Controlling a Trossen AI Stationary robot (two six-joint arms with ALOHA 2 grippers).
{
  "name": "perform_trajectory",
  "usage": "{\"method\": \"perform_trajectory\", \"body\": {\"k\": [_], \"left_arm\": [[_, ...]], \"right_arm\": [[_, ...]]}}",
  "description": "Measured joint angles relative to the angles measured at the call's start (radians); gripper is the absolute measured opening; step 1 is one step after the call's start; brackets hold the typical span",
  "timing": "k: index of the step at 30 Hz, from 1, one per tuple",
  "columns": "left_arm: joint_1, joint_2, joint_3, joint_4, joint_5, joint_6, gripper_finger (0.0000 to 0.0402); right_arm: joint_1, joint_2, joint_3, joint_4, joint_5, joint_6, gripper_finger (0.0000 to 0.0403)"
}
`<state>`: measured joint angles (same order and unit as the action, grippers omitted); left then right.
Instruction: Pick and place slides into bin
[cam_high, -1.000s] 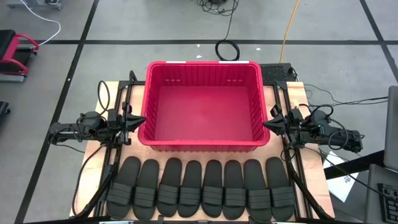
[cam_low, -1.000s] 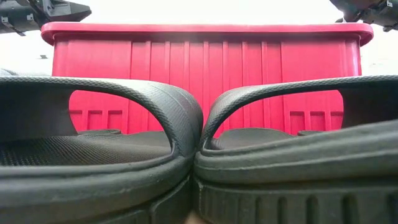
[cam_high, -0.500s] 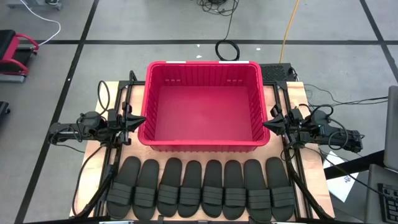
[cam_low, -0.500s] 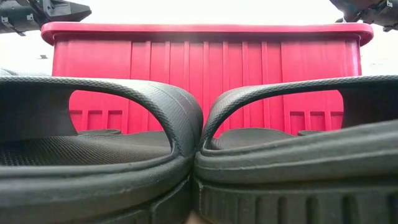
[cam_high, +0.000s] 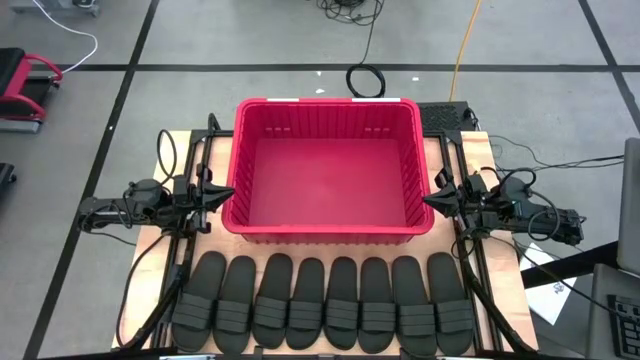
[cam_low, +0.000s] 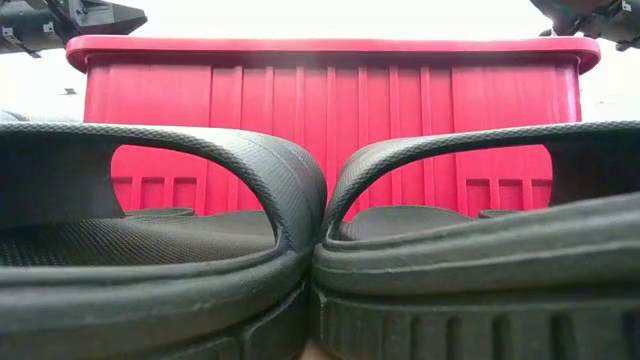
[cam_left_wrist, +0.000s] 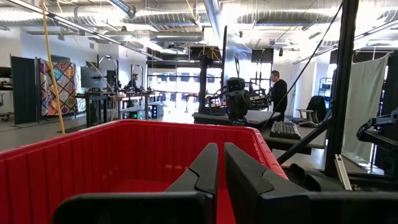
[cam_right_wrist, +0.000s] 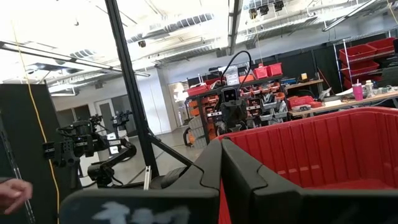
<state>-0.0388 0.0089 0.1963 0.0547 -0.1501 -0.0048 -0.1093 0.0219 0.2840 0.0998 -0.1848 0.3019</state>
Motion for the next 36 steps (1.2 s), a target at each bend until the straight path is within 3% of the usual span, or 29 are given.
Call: {"method": "perform_trajectory", "body": {"k": [10, 16, 20, 22, 25, 30, 36], "left_arm": [[0.000, 0.000, 0.000, 0.000, 0.000, 0.000, 0.0031], [0.000, 0.000, 0.000, 0.000, 0.000, 0.000, 0.0031], [0.000, 0.000, 0.000, 0.000, 0.000, 0.000, 0.0031], [0.000, 0.000, 0.000, 0.000, 0.000, 0.000, 0.0031], [0.000, 0.000, 0.000, 0.000, 0.000, 0.000, 0.0031], [0.000, 0.000, 0.000, 0.000, 0.000, 0.000, 0.0031], [0.000, 0.000, 0.000, 0.000, 0.001, 0.000, 0.0031]], "right_arm": [[0.000, 0.006, -0.003, 0.020, -0.001, -0.005, 0.0000], [0.000, 0.069, 0.003, 0.168, 0.002, -0.066, 0.0000], [0.000, 0.164, 0.119, 0.123, 0.057, -0.142, 0.0005], [0.000, 0.227, 0.235, 0.002, 0.074, -0.212, 0.0012], [0.000, 0.343, 0.459, -0.312, 0.087, -0.259, 0.0025], [0.000, 0.547, 0.820, -0.849, 0.080, -0.180, 0.0047], [0.000, 0.679, 1.074, -1.265, -0.099, -0.090, 0.0076]]}}
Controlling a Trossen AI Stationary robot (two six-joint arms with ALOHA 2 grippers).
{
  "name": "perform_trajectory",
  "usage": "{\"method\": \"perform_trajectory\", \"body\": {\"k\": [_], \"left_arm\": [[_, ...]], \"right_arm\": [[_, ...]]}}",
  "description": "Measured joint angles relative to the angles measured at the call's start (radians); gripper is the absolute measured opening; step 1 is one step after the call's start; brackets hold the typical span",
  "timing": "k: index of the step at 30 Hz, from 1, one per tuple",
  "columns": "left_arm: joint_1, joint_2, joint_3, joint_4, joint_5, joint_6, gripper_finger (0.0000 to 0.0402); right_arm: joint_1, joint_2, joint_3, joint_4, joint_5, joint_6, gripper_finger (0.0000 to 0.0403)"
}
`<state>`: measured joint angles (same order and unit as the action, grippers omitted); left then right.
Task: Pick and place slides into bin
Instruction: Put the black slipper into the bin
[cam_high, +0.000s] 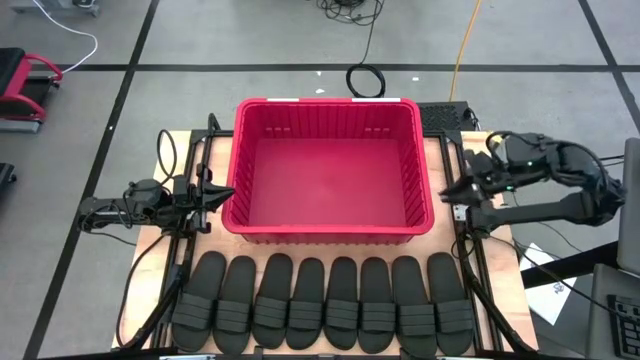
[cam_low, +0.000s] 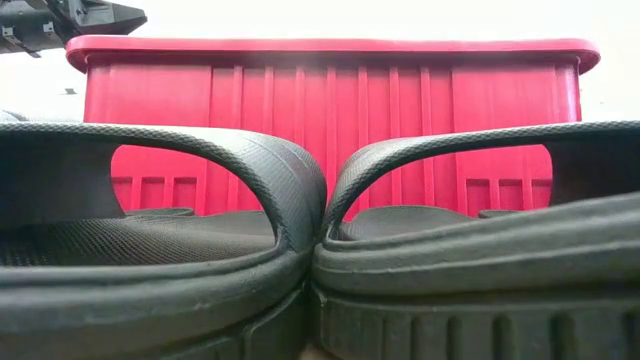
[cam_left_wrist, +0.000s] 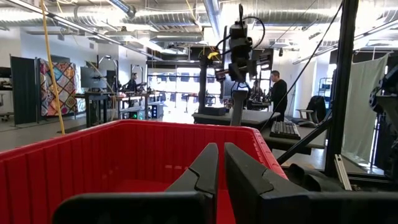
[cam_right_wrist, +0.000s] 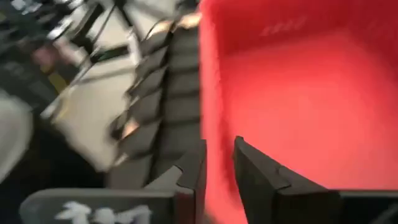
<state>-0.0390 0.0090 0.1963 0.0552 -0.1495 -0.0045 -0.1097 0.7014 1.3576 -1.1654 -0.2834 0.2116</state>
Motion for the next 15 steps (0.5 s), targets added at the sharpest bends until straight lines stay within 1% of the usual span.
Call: {"method": "perform_trajectory", "body": {"k": [4, 7, 10, 13, 15], "left_arm": [[0.000, 0.000, 0.000, 0.000, 0.000, 0.000, 0.0031], [0.000, 0.000, 0.000, 0.000, 0.000, 0.000, 0.0031], [0.000, 0.000, 0.000, 0.000, 0.000, 0.000, 0.0031], [0.000, 0.000, 0.000, 0.000, 0.000, 0.002, 0.0031], [0.000, 0.000, 0.000, 0.000, 0.000, 0.010, 0.0031]], "right_arm": [[0.000, 0.014, 0.046, -0.167, -0.138, 0.089, 0.0088], [0.000, 0.010, 0.032, -0.221, -0.255, 0.146, 0.0096], [0.000, 0.010, -0.015, -0.227, -0.401, 0.176, 0.0102], [0.000, 0.010, -0.088, -0.229, -0.495, 0.172, 0.0104], [0.000, 0.010, -0.145, -0.236, -0.535, 0.157, 0.0104]]}}
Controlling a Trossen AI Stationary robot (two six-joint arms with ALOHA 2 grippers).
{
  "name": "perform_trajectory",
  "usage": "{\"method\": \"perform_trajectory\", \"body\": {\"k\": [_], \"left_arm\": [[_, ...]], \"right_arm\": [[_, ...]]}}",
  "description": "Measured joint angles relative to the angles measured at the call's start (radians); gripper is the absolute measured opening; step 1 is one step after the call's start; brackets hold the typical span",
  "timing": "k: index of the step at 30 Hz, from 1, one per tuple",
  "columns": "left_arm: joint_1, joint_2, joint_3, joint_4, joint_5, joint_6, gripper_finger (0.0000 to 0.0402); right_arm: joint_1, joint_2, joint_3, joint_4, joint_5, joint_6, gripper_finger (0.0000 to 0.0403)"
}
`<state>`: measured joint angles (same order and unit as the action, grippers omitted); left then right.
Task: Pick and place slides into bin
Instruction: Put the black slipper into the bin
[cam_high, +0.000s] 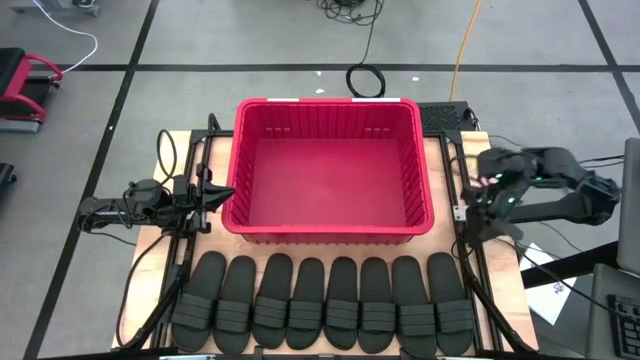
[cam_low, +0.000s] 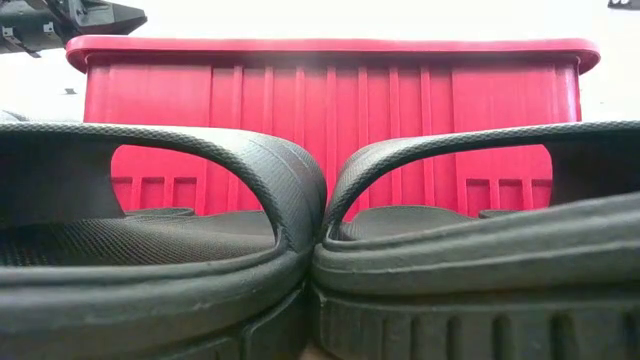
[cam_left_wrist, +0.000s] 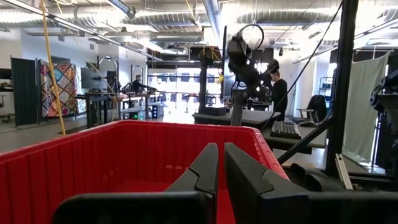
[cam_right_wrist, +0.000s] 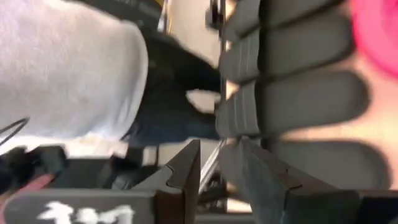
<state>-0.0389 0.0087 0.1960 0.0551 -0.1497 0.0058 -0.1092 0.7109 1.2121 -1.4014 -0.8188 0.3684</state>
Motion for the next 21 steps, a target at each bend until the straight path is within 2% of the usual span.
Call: {"method": "perform_trajectory", "body": {"k": [6, 9, 15, 21], "left_arm": [[0.000, 0.000, 0.000, 0.000, 0.000, 0.019, 0.0031], [0.000, 0.000, 0.000, -0.007, 0.000, 0.019, 0.0031], [0.000, 0.000, 0.000, -0.038, -0.001, 0.019, 0.0031], [0.000, 0.000, 0.000, -0.068, -0.001, 0.019, 0.0031]], "right_arm": [[0.000, -0.006, -0.183, 0.004, -0.147, -0.061, 0.0105], [0.016, -0.018, -0.240, 0.005, -0.153, -0.113, 0.0105], [0.116, -0.038, -0.262, 0.008, -0.051, -0.229, 0.0105], [0.285, -0.029, -0.260, 0.097, 0.086, -0.217, 0.0105]]}}
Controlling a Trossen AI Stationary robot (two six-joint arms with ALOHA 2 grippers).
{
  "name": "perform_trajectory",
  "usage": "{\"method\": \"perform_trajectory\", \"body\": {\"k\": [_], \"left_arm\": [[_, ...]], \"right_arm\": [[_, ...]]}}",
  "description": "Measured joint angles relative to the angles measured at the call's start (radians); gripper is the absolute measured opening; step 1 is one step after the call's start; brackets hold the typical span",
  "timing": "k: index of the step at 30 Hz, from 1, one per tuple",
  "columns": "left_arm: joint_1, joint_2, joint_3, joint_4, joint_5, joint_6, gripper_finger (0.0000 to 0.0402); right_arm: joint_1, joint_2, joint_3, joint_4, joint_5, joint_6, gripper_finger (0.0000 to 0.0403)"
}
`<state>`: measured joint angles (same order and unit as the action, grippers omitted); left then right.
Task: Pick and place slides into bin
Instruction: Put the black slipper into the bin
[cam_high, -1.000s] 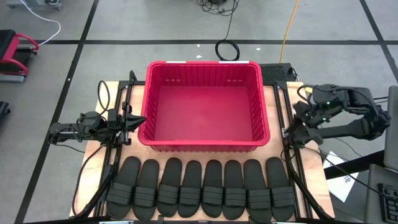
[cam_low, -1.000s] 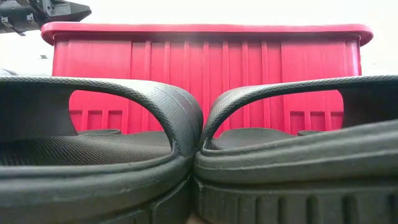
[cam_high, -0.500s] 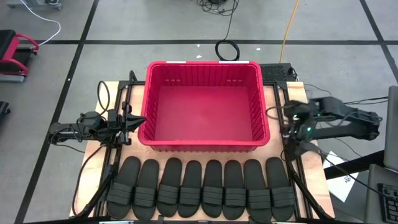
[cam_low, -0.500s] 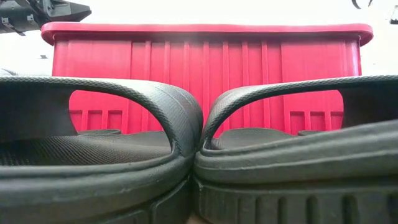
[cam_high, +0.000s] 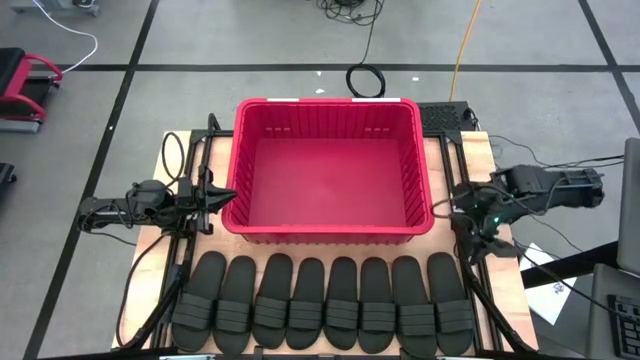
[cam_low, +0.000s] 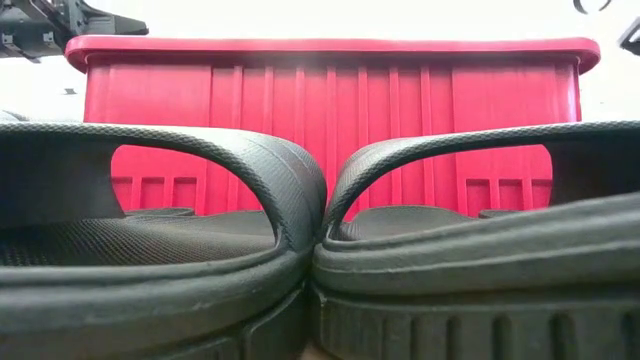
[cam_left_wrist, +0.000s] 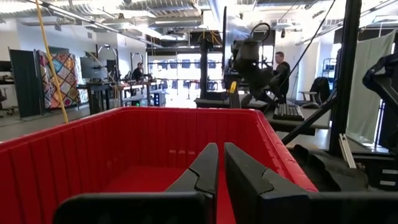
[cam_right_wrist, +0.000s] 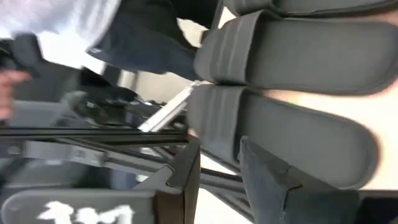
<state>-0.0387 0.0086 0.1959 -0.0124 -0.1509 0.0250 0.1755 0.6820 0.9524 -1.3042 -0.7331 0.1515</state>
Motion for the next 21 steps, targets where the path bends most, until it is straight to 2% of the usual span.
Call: {"method": "perform_trajectory", "body": {"k": [3, 12, 16, 19, 21], "left_arm": [[0.000, 0.000, 0.000, -0.014, 0.000, 0.000, 0.0031], [0.000, 0.000, 0.000, -0.016, 0.000, -0.002, 0.0031], [0.000, 0.000, 0.000, -0.016, 0.000, -0.003, 0.0031], [0.000, 0.000, 0.000, -0.016, 0.000, -0.005, 0.0031], [0.000, 0.000, 0.000, -0.015, 0.001, -0.008, 0.0031]], "right_arm": [[0.085, 0.012, -0.013, 0.041, 0.074, 0.017, 0.0104], [0.327, 0.013, -0.254, 0.380, 0.114, 0.288, 0.0083], [0.426, 0.003, -0.318, 0.506, 0.178, 0.361, 0.0069], [0.481, 0.002, -0.361, 0.589, 0.165, 0.368, 0.0060], [0.505, 0.003, -0.404, 0.683, 0.105, 0.379, 0.0060]]}}
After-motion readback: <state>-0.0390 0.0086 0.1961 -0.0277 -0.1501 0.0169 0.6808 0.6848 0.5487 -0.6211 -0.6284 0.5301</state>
